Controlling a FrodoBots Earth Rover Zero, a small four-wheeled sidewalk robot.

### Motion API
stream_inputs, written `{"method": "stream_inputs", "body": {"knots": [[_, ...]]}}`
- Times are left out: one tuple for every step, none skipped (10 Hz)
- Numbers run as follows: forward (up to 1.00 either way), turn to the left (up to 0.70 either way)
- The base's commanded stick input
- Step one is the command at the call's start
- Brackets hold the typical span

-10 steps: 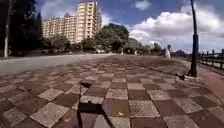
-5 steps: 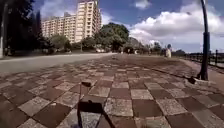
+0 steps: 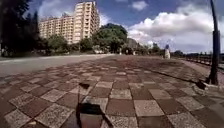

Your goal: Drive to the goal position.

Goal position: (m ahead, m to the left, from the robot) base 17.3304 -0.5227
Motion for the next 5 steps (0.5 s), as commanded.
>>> {"method": "stream_inputs", "body": {"knots": [[0.70,0.00],[0.70,-0.31],[0.70,-0.35],[0.70,-0.35],[0.70,-0.35]]}}
